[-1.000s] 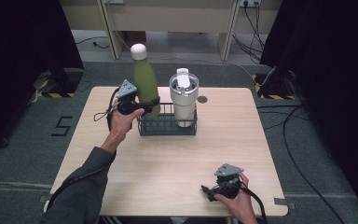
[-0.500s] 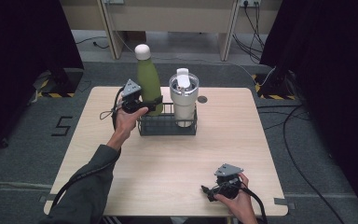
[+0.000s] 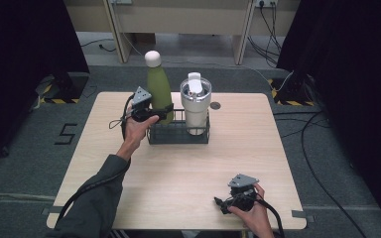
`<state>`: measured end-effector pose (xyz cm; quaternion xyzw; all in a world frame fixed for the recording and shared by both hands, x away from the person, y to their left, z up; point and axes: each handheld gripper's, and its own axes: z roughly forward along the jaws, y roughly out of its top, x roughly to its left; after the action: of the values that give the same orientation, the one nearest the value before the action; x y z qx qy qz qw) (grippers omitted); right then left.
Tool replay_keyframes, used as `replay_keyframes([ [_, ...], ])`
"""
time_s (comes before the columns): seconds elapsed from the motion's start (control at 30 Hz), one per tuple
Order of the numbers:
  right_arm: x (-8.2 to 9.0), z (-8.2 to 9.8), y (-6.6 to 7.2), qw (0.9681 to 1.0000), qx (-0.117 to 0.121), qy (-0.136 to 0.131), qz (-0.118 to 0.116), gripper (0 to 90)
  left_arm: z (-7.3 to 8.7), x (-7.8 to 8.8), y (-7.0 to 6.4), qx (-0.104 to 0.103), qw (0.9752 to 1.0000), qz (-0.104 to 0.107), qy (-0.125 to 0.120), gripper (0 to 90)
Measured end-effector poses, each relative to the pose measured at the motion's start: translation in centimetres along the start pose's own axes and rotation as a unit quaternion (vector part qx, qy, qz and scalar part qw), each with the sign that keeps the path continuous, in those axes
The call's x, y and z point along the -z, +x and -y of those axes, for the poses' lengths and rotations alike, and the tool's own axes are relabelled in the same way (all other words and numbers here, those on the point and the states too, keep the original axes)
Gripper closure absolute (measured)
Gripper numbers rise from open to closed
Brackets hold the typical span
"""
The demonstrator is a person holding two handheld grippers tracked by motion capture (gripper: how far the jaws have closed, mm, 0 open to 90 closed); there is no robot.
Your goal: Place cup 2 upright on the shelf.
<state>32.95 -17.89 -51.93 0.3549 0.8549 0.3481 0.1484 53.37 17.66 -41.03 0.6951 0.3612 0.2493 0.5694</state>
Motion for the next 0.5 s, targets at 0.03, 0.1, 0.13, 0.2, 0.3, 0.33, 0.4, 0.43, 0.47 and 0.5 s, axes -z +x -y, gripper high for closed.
replay_keyframes([
  [0.03, 0.0, 0.0, 0.0, 1.0, 0.0, 0.0, 0.0, 3.2, 0.2, -0.1, 0.1, 0.0, 1.0, -0.002, 0.001, 20.6],
  [0.1, 0.0, 0.0, 0.0, 1.0, 0.0, 0.0, 0.0, 3.2, 0.3, -0.1, 0.2, -0.002, 1.0, -0.003, 0.002, 20.6],
  [0.13, 0.0, 0.0, 0.0, 1.0, 0.0, 0.0, 0.0, 3.1, 0.4, -0.2, 0.3, -0.001, 1.0, -0.004, 0.003, 20.6],
  [0.2, 0.0, 0.0, 0.0, 1.0, 0.0, 0.0, 0.0, 3.1, 0.6, -0.2, 0.3, -0.002, 1.0, -0.005, 0.005, 20.6],
  [0.3, 0.0, 0.0, 0.0, 1.0, 0.0, 0.0, 0.0, 3.1, 0.9, -0.4, 0.3, -0.005, 0.9999, -0.007, 0.007, 20.6],
  [0.33, 0.0, 0.0, 0.0, 1.0, 0.0, 0.0, 0.0, 3.1, 1.0, -0.4, 0.3, -0.006, 0.9999, -0.007, 0.008, 20.6],
  [0.4, 0.0, 0.0, 0.0, 1.0, 0.0, 0.0, 0.0, 3.1, 1.3, -0.5, 0.3, -0.006, 0.9999, -0.007, 0.01, 20.6],
  [0.43, 0.0, 0.0, 0.0, 1.0, 0.0, 0.0, 0.0, 3.1, 1.4, -0.6, 0.4, -0.006, 0.9999, -0.007, 0.011, 20.6],
  [0.47, 0.0, 0.0, 0.0, 1.0, 0.0, 0.0, 0.0, 3.1, 1.5, -0.7, 0.4, -0.007, 0.9999, -0.008, 0.013, 20.6],
  [0.5, 0.0, 0.0, 0.0, 1.0, 0.0, 0.0, 0.0, 3.1, 1.6, -0.7, 0.4, -0.007, 0.9999, -0.009, 0.013, 20.6],
])
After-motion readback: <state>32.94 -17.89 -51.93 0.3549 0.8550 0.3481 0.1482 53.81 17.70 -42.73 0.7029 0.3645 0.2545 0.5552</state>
